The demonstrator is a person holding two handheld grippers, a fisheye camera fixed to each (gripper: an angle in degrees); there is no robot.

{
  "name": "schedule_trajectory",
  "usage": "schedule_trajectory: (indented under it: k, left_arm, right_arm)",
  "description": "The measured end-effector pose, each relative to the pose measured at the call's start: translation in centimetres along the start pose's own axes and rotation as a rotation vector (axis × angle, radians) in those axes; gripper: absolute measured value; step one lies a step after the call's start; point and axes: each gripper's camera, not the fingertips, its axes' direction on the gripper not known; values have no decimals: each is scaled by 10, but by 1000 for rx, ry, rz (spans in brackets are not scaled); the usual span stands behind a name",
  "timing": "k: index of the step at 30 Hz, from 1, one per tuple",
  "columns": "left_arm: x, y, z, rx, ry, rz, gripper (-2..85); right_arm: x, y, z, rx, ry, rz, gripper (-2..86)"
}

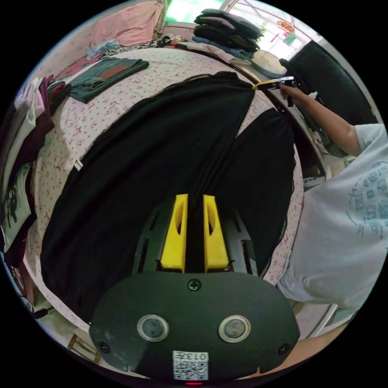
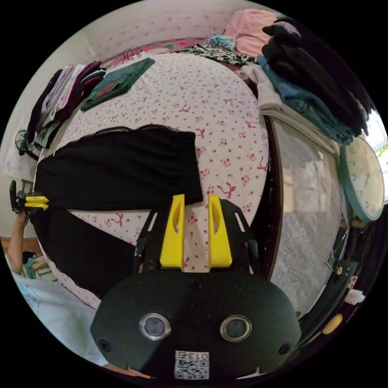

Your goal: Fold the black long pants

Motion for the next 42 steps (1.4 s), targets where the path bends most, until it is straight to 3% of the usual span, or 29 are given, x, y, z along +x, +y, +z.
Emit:
schedule_trajectory:
  k: [4,7,13,18,25,30,34,38,42]
  left_arm:
    - [-26,17,-31,100,-92,-79,62]
    - [-58,8,-38,111,-211,-198,55]
    - [-73,-42,3,26,-331,-182,39]
    - [-78,-59,26,14,-407,-194,3]
    - [-97,-55,30,85,-310,-307,-3]
    - [-55,-16,7,216,-345,-298,-3]
    - [-6,-12,24,187,-353,-195,-3]
    - [12,-27,66,53,-343,-190,-3]
    - [24,-18,37,161,-337,-223,-3]
  right_arm:
    - [2,-1,-28,142,132,24,92]
    - [-17,-23,-30,184,92,-67,89]
    - [-68,-67,4,112,87,-242,74]
    - [-61,-79,27,62,102,-205,28]
    - [-35,-81,28,88,84,-49,3]
    - [-30,-44,-3,206,42,-46,0]
    - [-54,-19,5,173,21,-205,0]
    - [-62,-18,36,28,63,-211,-1]
    - [-44,-6,8,164,121,-71,-1]
